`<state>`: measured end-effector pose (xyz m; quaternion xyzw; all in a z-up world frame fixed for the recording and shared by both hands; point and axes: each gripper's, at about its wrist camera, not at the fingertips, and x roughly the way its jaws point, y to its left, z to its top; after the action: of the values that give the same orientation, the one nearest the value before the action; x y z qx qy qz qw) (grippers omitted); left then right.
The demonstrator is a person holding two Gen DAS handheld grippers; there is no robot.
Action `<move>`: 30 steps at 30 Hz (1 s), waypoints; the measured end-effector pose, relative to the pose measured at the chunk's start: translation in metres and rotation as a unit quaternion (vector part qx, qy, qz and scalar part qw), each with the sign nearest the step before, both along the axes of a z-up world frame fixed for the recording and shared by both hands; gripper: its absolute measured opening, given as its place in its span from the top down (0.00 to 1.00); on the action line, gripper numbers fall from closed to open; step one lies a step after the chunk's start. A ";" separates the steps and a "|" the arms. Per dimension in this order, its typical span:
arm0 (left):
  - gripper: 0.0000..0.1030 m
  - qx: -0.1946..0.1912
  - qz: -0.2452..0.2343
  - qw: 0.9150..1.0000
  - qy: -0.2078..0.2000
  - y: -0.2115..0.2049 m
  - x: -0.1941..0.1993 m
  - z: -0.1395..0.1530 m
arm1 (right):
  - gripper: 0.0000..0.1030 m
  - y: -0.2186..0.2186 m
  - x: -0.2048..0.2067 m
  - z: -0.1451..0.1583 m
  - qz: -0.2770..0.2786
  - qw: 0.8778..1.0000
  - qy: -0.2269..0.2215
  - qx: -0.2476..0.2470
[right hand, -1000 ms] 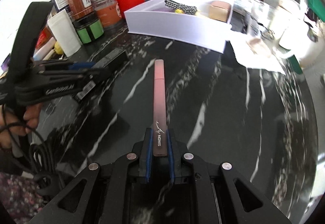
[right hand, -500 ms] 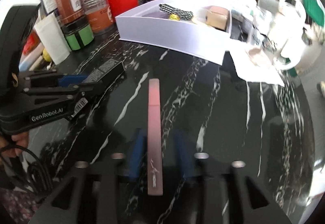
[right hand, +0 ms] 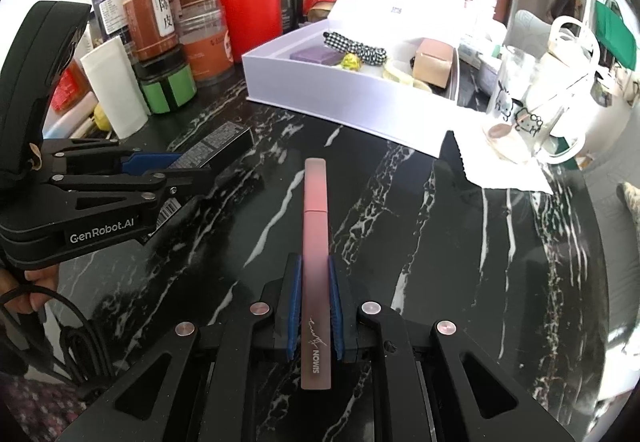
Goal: Organize rigid objects
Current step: 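Carry the black box in the left gripper while the right gripper carries the pink tube toward the white box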
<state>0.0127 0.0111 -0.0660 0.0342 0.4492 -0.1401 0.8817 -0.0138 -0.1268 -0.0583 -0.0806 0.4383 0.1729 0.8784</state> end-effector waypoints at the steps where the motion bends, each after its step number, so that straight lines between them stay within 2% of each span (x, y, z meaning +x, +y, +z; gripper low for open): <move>1: 0.76 0.001 -0.001 1.000 -0.003 0.000 -0.001 0.003 | 0.87 0.000 -0.002 0.002 0.000 1.000 -0.003 0.001; 19: 0.76 -0.009 -0.013 0.997 -0.071 -0.015 -0.024 0.054 | 0.87 -0.013 -0.037 0.047 -0.014 0.998 -0.064 0.022; 30: 0.76 -0.016 -0.024 0.995 -0.094 -0.029 -0.010 0.076 | 0.87 -0.019 -0.027 0.068 -0.011 0.996 -0.088 0.024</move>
<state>0.0023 -0.0184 0.0100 0.0437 0.3614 -0.1646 0.9167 -0.0403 -0.1454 0.0101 -0.0699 0.3556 0.1653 0.9172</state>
